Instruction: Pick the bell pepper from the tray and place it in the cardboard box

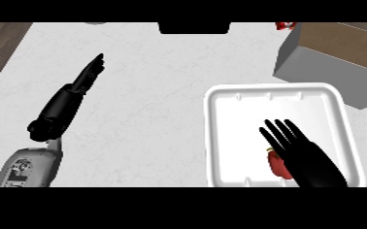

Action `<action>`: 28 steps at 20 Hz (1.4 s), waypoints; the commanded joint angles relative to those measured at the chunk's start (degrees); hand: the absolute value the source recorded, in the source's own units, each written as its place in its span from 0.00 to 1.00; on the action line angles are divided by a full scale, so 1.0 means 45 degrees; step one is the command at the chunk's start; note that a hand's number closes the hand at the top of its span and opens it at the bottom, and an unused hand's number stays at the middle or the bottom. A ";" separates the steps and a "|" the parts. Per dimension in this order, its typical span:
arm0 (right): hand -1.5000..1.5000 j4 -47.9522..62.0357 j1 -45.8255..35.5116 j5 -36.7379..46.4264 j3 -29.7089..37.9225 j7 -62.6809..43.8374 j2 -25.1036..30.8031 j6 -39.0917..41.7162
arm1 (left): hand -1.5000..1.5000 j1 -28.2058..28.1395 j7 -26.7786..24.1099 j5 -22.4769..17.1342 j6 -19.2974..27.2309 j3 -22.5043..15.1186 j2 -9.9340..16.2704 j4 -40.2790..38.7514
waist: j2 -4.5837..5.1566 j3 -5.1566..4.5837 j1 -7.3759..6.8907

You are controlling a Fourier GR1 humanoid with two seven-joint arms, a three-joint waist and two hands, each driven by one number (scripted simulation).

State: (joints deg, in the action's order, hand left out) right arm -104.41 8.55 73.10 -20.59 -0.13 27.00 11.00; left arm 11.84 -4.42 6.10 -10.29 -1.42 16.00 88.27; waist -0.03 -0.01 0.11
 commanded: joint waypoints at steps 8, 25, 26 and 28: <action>1.00 0.1616 -0.0083 0.0550 0.0009 0.2598 -0.0012 -0.2107 | 0.50 0.0129 0.0496 0.0197 -0.0382 0.0431 -0.0163 0.0301 | 0.0000 0.0009 -0.0015; 1.00 0.3524 -0.3796 -0.2175 -0.0172 0.5590 -0.2481 0.0047 | 0.50 -0.0348 -0.0323 0.0311 -0.0685 0.0473 -0.0304 0.0207 | 0.0023 0.0006 -0.0227; 1.00 0.3851 -0.4623 -0.2309 0.0095 0.5809 -0.2666 0.0009 | 0.50 -0.0342 0.0149 0.0156 -0.0789 0.0501 -0.0282 0.0621 | 0.0018 0.0009 -0.0264; 1.00 0.3612 -0.4745 -0.2514 0.0497 0.6386 -0.2514 -0.0414 | 0.50 0.0044 0.0072 0.0210 -0.0819 0.0725 -0.0194 0.0122 | 0.0020 0.0006 -0.0105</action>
State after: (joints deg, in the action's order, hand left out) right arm -90.17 -9.07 64.13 -20.06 24.84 17.62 10.96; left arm 12.19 -3.58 7.09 -13.49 0.95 14.63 89.20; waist -0.04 -0.29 -0.81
